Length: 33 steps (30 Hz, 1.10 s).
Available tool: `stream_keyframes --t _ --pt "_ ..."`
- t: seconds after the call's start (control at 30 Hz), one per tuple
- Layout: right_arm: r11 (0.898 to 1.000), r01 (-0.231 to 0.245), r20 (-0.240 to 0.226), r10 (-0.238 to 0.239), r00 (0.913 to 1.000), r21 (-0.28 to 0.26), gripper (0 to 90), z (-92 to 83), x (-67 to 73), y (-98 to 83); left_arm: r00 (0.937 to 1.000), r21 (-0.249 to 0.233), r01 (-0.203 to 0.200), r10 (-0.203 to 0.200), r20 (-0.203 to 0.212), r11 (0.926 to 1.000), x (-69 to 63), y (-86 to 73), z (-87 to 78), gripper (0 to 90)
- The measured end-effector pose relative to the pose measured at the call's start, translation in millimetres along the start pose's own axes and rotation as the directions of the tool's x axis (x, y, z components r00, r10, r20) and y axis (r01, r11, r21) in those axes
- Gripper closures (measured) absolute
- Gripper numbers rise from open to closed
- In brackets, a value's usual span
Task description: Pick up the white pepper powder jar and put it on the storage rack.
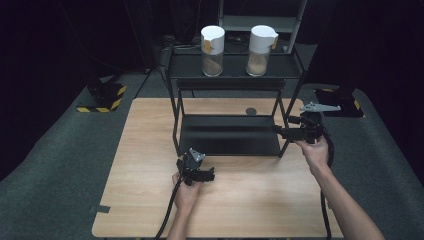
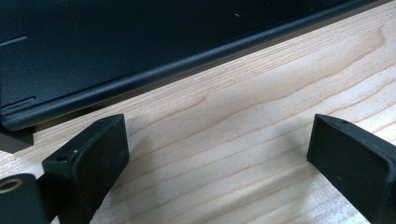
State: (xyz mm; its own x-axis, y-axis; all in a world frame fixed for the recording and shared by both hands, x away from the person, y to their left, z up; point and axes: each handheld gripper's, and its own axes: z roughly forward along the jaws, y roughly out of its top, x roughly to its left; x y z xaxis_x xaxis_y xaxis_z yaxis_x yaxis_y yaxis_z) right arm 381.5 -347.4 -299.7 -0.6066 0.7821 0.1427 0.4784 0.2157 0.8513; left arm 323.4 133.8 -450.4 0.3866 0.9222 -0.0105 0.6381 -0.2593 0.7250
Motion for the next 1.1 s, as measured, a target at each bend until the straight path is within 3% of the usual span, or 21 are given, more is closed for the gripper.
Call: stream_keyframes --t 0.47,1.1 --pt "1.0 -0.011 0.006 0.011 0.9999 0.021 14.5 8.7 2.3 -19.0 1.0 0.0 0.0 0.0 0.001 1.0 0.2 -0.1 0.0 5.4" --pt "0.998 0.012 0.024 -0.013 0.9996 0.069 15.2 30.3 10.5 -42.8 1.0 0.001 -0.002 0.002 0.001 1.0 0.3 0.1 -0.1 5.4"
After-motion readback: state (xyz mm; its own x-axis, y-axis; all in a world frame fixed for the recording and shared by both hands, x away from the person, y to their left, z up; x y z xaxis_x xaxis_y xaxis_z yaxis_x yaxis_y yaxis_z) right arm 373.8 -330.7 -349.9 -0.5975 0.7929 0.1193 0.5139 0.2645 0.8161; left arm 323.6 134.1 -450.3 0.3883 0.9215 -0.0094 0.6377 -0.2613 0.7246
